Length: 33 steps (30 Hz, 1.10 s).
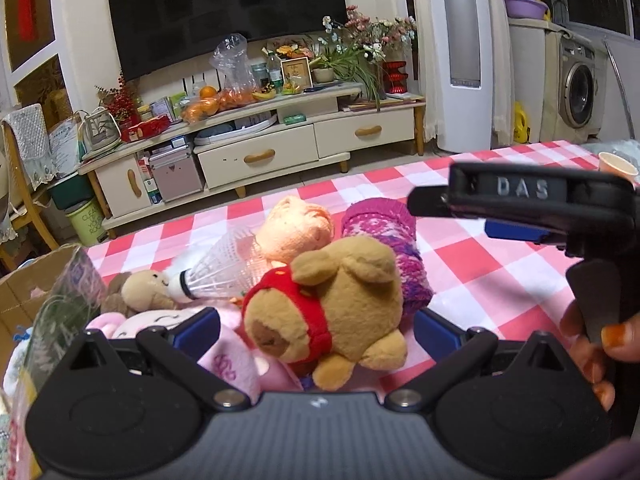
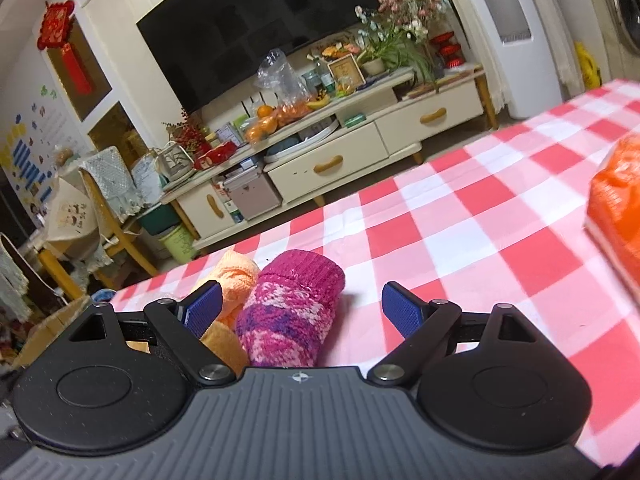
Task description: Organize soft objects
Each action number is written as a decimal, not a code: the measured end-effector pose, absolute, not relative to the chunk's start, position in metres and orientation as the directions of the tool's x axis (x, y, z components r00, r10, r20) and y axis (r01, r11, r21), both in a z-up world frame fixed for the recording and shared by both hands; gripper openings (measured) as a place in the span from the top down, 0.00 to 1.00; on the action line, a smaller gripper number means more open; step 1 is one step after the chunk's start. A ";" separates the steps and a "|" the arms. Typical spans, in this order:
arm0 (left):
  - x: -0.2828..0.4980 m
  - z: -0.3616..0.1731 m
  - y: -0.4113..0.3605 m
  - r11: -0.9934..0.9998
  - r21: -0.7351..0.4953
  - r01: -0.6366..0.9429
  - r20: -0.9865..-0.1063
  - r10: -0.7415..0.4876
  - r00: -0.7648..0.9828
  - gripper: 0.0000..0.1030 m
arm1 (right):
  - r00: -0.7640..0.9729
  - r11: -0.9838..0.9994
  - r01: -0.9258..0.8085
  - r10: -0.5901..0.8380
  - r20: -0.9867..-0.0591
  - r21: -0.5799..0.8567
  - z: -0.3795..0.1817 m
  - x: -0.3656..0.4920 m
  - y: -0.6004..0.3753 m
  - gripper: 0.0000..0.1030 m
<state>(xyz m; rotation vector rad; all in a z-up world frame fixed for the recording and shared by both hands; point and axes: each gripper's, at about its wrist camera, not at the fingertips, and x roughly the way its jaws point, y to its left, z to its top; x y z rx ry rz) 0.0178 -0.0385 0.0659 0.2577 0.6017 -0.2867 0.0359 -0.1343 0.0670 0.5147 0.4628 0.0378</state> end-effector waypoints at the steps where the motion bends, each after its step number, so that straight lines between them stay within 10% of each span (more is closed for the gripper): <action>1: 0.019 0.065 -0.039 0.929 0.154 0.338 -0.588 -0.189 0.786 0.01 | 0.894 0.860 0.077 0.165 -0.417 0.504 0.066 0.039 -0.137 0.00; 33: 0.036 0.048 -0.045 0.936 0.097 0.338 -0.610 -0.212 0.763 0.14 | 0.814 0.761 0.046 0.347 -0.465 0.647 0.049 0.065 -0.130 0.00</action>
